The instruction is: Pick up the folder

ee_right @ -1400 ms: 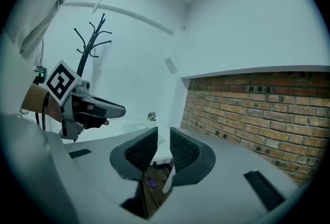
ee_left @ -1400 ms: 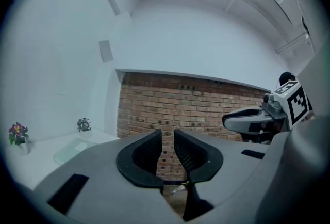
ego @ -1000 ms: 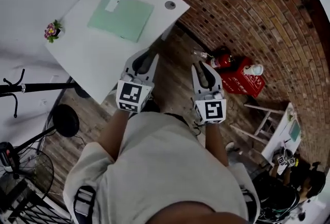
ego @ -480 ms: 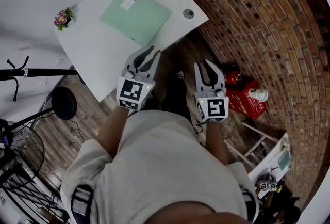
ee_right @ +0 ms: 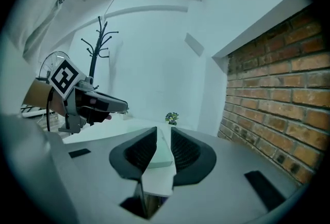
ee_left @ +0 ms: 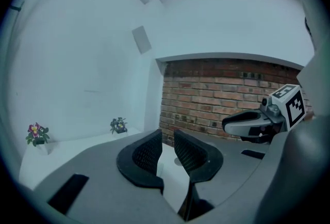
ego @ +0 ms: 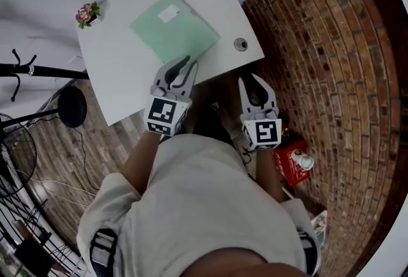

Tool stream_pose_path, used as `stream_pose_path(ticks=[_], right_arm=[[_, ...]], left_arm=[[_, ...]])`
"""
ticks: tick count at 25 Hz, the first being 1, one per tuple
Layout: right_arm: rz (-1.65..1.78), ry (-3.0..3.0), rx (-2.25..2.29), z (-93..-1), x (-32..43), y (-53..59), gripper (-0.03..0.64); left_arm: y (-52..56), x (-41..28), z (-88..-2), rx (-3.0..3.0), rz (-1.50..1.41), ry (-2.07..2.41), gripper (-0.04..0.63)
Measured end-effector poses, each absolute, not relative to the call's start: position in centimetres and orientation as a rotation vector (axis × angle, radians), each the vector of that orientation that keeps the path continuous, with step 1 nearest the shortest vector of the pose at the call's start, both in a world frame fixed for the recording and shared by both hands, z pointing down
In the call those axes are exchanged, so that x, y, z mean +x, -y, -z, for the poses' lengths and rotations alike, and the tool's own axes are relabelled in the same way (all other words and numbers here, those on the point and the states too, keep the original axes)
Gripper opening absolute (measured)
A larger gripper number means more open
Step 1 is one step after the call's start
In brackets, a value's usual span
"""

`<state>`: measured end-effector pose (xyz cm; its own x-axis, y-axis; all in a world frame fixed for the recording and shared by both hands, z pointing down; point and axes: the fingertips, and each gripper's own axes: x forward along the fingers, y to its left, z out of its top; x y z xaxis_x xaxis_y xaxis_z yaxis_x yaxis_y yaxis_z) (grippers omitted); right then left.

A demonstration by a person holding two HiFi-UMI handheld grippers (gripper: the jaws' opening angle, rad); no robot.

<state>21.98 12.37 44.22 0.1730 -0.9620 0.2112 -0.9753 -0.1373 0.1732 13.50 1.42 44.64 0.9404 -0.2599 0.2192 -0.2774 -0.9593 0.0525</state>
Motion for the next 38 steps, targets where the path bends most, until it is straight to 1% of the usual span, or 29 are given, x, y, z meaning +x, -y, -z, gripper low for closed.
stream_pose_path(ticks=[10,15,25,38], right_arm=[[-0.123,2.014,2.054,-45.3,29.1,-9.5,0.086],[-0.146,2.095,1.995,-46.2,31.3,-8.0,0.086],[-0.196,2.252,1.831,-48.0,31.9,-4.0,0.089],[-0.166,2.332,1.598,-49.0,28.5,1.7,0.094]], left_arm=[[0.0,18.5,-45.6,2.937,-0.386,0.630,0.071],[0.8,19.4,-46.0,2.886,-0.397,0.749,0.071],[2.2,16.1,-47.7,2.734,-0.435,1.009,0.071],[5.8,11.8,-49.6,2.581,-0.365,1.177,0.071]])
